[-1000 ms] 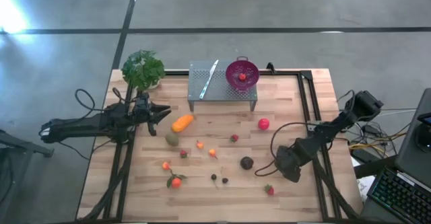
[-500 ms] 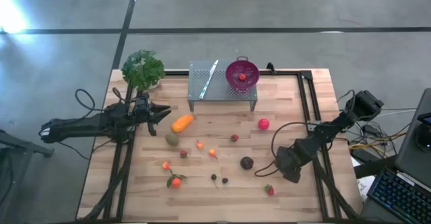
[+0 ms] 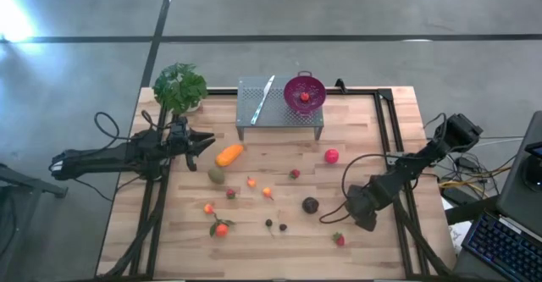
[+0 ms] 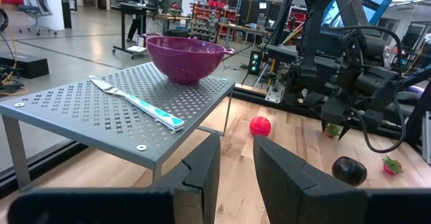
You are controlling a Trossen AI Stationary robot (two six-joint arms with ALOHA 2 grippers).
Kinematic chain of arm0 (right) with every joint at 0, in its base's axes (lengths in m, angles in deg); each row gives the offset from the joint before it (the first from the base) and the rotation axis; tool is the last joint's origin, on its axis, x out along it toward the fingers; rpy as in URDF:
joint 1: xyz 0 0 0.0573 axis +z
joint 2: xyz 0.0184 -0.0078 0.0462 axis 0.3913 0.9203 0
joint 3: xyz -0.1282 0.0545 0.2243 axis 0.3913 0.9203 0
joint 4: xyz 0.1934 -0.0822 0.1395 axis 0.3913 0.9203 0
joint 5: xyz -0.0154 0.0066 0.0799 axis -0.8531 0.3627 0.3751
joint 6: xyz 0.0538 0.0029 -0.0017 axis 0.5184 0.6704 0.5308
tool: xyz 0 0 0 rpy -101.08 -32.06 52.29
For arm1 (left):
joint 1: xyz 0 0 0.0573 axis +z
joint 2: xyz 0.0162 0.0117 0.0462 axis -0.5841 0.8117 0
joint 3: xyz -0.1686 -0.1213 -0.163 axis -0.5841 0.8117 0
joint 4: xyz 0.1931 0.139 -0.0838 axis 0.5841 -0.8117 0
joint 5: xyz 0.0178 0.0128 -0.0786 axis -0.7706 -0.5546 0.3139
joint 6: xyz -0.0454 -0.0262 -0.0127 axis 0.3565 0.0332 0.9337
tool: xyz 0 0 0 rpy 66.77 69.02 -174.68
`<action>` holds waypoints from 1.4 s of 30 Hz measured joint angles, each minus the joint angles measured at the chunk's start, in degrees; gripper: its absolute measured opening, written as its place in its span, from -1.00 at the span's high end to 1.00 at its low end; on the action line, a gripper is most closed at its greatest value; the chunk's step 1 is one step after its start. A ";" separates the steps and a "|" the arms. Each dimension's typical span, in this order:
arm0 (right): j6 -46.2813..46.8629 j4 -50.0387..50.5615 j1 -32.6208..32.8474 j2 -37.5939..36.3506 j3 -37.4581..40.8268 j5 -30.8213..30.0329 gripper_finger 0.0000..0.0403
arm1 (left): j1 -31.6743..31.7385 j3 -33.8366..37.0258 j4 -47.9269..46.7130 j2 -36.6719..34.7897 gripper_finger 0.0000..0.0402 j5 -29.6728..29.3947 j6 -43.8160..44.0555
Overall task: Pick & Place Fruit
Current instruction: Put the red strawberry into the violet strainer bowl on the shelf
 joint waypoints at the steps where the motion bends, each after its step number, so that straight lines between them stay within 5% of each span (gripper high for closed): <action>1: 0.19 -0.10 0.00 0.00 0.00 -0.16 -0.06 | 0.00 0.00 0.00 -0.01 0.52 0.00 -0.01; 21: 2.95 -0.48 -0.02 -0.09 0.24 -2.70 0.39 | 0.00 0.00 0.00 -0.02 0.52 0.02 -0.02; 42: 1.54 -0.58 -0.02 -0.34 0.35 -2.77 0.37 | 0.00 0.00 0.00 -0.02 0.52 0.00 -0.02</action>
